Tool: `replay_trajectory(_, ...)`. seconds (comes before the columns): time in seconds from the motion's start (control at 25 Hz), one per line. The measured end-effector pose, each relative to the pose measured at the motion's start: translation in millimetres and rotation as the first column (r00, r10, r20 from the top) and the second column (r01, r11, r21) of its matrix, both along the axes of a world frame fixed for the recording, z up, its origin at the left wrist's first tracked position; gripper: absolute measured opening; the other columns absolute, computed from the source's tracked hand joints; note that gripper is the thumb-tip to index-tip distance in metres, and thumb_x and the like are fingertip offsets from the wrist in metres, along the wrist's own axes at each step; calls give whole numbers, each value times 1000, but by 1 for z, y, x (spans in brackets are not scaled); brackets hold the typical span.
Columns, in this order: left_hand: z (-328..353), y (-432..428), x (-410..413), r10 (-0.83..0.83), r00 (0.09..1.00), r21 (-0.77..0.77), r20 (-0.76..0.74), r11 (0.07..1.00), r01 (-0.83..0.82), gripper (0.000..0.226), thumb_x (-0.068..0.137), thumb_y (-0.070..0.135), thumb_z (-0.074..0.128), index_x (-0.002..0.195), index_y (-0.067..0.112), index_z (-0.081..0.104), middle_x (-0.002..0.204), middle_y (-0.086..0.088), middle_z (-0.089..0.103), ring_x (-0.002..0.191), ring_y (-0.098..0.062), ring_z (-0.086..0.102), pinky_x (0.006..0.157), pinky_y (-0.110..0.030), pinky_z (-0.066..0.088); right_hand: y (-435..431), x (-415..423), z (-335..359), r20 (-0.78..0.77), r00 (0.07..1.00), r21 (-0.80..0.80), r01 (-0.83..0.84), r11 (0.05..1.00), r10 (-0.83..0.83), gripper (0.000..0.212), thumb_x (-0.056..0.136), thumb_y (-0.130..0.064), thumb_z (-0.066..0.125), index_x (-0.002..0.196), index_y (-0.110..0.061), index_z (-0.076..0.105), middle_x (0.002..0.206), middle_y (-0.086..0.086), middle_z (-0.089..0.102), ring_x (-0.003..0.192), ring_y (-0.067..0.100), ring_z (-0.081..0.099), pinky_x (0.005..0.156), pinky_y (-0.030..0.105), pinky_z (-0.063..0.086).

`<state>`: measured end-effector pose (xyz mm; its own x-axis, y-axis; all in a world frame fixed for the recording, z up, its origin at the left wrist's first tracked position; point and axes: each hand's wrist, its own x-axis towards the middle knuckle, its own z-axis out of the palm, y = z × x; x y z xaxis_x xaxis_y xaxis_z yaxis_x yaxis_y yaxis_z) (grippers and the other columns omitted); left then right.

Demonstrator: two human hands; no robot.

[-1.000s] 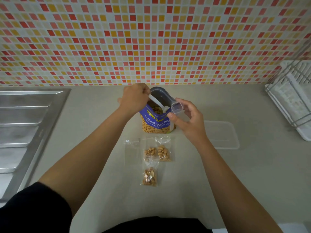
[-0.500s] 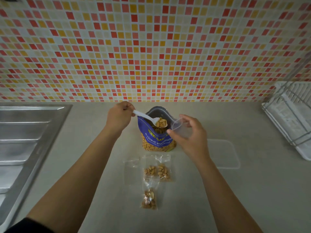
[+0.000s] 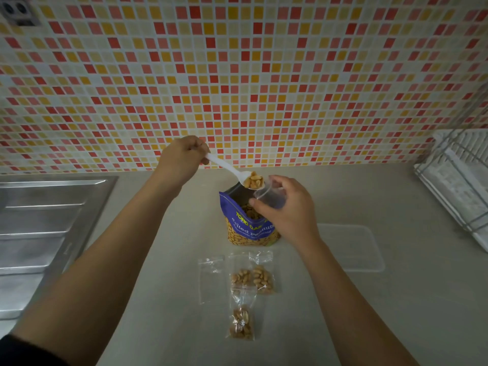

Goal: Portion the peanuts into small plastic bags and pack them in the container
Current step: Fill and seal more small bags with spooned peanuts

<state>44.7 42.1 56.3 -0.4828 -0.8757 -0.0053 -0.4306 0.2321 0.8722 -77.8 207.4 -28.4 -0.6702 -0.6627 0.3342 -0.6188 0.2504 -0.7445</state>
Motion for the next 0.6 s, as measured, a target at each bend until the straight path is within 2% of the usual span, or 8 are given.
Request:
replay_trajectory(0.08, 15, 5, -5, -70, 996, -125, 51, 989, 75, 18, 96, 16, 46, 93, 11, 62, 79, 0, 62, 74, -10, 55, 61, -16, 38, -3, 3, 3, 34, 999, -34, -9, 999, 11, 59, 63, -53, 76, 113, -26, 59, 105, -10, 63, 94, 12, 58, 82, 41, 51)
replay_trajectory(0.16, 26, 17, -11, -174, 971, -328, 166, 919, 221, 19, 95, 18, 47, 94, 11, 65, 82, -4, 67, 74, -16, 59, 62, -18, 42, -4, 5, 5, 56, 998, -79, -9, 997, 14, 57, 64, -52, 76, 111, -25, 61, 102, -10, 62, 92, 13, 58, 81, 40, 52)
replay_trajectory(0.24, 34, 34, -17, -196, 933, -563, 302, 753, 340, 20, 95, 23, 48, 97, 14, 66, 83, -4, 69, 88, -22, 59, 74, -30, 47, -5, 8, 8, 86, 996, -98, 0, 995, 9, 53, 66, -47, 78, 110, -24, 61, 102, -12, 61, 91, 12, 58, 80, 35, 51)
replay_trajectory(0.32, 45, 42, -16, -78, 936, -727, 343, 610, 317, 20, 95, 29, 46, 101, 22, 64, 87, 1, 67, 110, -24, 47, 83, -39, 39, -5, 8, 10, 136, 991, -104, 14, 994, 1, 51, 66, -43, 79, 110, -25, 61, 101, -13, 60, 88, 7, 58, 76, 26, 50)
replay_trajectory(0.4, 53, 26, -8, 5, 958, -731, 287, 647, 216, 21, 93, 34, 45, 101, 25, 63, 89, 1, 66, 113, -27, 46, 89, -48, 41, -1, 5, 9, 228, 974, -126, 36, 991, -7, 51, 67, -41, 80, 111, -24, 62, 102, -12, 61, 86, 1, 58, 73, 19, 47)
replay_trajectory(0.48, 45, 2, 2, -28, 980, -576, 197, 806, 139, 20, 90, 36, 47, 93, 27, 64, 88, -2, 69, 99, -29, 57, 85, -52, 48, 5, 1, 7, 322, 947, -161, 57, 985, -2, 53, 68, -39, 80, 115, -23, 61, 102, -14, 61, 88, -3, 57, 70, 11, 45)
replay_trajectory(0.52, 34, -2, 3, -60, 977, -493, 207, 856, 157, 18, 89, 36, 48, 90, 29, 64, 88, -4, 70, 94, -29, 60, 83, -51, 50, 9, -1, 5, 354, 935, -174, 63, 983, 3, 53, 69, -38, 79, 116, -23, 60, 102, -15, 61, 90, -4, 57, 68, 7, 43)
replay_trajectory(0.6, 5, 10, -1, -51, 919, -450, 392, 861, 239, 19, 91, 37, 48, 94, 30, 66, 93, -3, 68, 105, -31, 55, 89, -51, 45, 14, -3, 1, 414, 910, -187, 73, 980, 11, 49, 71, -38, 78, 115, -27, 59, 103, -19, 59, 94, -3, 57, 67, 5, 43)
